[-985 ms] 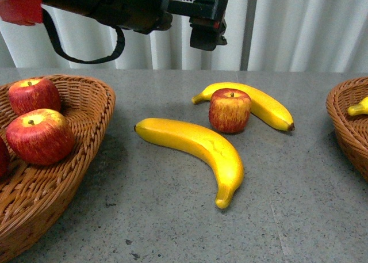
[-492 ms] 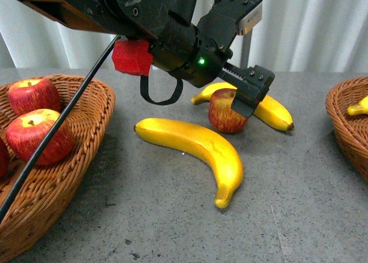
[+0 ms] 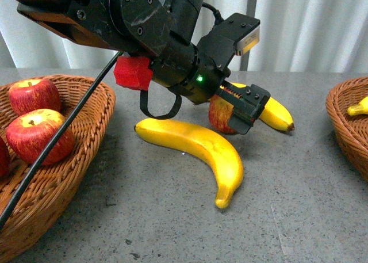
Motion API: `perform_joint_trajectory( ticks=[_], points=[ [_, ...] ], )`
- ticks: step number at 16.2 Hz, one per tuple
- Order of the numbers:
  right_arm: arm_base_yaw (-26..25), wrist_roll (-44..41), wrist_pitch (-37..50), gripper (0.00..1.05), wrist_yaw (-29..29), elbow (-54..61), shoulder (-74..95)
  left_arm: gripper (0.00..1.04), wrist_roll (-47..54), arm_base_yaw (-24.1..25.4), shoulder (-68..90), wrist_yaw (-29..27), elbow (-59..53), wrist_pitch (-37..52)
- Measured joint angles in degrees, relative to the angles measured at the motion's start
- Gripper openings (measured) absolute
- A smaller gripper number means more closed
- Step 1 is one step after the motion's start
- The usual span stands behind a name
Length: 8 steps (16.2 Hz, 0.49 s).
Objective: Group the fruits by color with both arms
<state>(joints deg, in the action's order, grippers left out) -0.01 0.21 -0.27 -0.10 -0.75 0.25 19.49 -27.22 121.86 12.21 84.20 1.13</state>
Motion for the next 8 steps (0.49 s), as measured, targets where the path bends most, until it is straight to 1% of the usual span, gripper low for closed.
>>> perform_joint_trajectory(
  ticks=[5,6,8],
  points=[
    [0.0,0.0,0.0,0.98,0.0,0.0,0.0,0.98,-0.2,0.2,0.5,0.8,-0.1,-0.2],
    [0.0,0.0,0.0,0.98,0.0,0.0,0.0,0.93,-0.2,0.5,0.4,1.1,-0.2,0.3],
    [0.0,0.0,0.0,0.98,0.0,0.0,0.0,0.79,-0.2,0.5,0.3,1.3,-0.9,1.2]
  ],
)
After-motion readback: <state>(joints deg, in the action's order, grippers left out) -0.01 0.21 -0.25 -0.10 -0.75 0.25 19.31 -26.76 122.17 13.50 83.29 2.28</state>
